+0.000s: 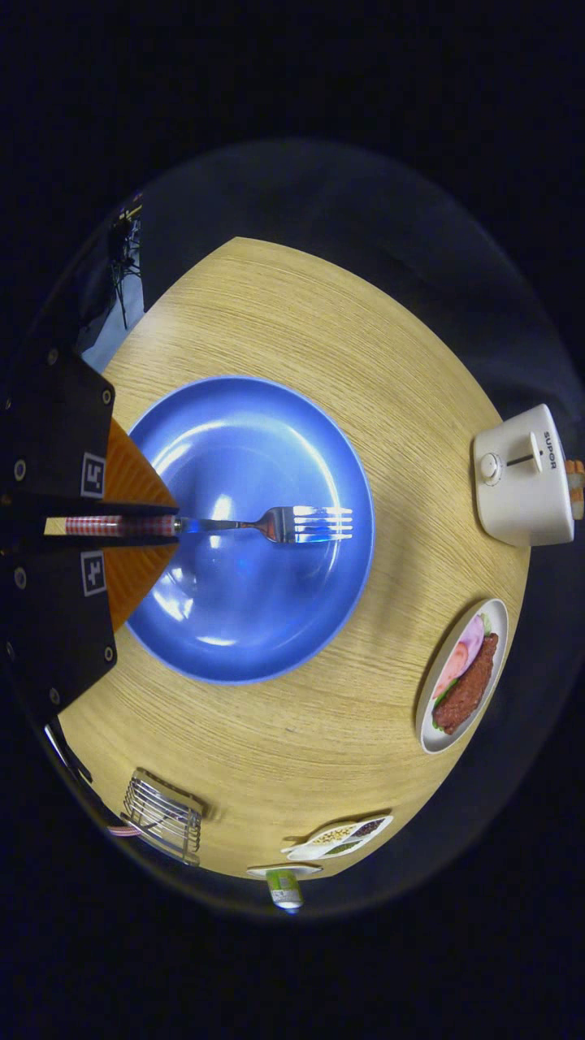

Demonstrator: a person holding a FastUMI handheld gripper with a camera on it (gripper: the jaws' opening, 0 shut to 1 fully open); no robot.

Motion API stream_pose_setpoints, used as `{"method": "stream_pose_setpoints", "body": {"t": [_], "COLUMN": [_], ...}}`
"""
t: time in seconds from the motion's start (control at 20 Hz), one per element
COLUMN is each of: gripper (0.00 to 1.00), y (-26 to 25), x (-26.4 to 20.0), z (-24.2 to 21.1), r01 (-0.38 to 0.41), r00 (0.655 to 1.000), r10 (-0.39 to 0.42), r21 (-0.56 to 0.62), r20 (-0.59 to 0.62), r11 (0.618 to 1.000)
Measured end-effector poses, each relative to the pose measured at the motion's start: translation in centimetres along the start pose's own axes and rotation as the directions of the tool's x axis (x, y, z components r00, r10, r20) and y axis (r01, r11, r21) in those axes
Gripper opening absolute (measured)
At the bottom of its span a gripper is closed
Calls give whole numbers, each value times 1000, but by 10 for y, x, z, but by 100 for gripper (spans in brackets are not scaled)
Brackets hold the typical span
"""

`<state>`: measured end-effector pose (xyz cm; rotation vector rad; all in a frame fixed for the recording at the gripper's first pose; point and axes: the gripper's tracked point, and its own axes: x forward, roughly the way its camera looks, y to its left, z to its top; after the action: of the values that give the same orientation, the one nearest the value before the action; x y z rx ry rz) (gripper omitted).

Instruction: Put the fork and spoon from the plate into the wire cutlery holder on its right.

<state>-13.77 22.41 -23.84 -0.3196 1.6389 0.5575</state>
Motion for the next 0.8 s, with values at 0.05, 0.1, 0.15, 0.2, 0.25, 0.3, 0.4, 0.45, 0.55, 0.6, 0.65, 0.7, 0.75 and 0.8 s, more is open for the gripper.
{"method": "stream_pose_setpoints", "body": {"t": [0.05,0.1,0.15,0.2,0.25,0.3,0.4,0.45,0.55,0.6,0.65,0.7,0.75,0.8], "gripper": [9,9,9,9,9,9,9,9,9,9,9,9,9,9], "y": [-9,-18,-29,-39,-49,-56,-72,-81,-97,-106,-118,-130,-143,-155], "x": [-7,-13,-20,-26,-32,-39,-52,-60,-72,-78,-84,-88,-93,-98], "z": [-3,-4,-6,-8,-12,-17,-25,-29,-37,-42,-49,-57,-64,-71], "r01": [10,20,34,53,68,73,84,88,93,93,102,117,131,144], "r00": [1000,1000,999,998,997,996,994,993,991,990,989,988,986,985], "r10": [-10,-20,-34,-53,-68,-73,-85,-90,-97,-99,-109,-125,-140,-153], "r21": [3,4,3,0,-1,3,13,23,52,68,80,87,97,109], "r20": [6,14,27,41,49,53,67,76,91,95,96,93,89,83], "r11": [1000,1000,999,999,998,997,996,996,994,993,992,989,987,984]}}
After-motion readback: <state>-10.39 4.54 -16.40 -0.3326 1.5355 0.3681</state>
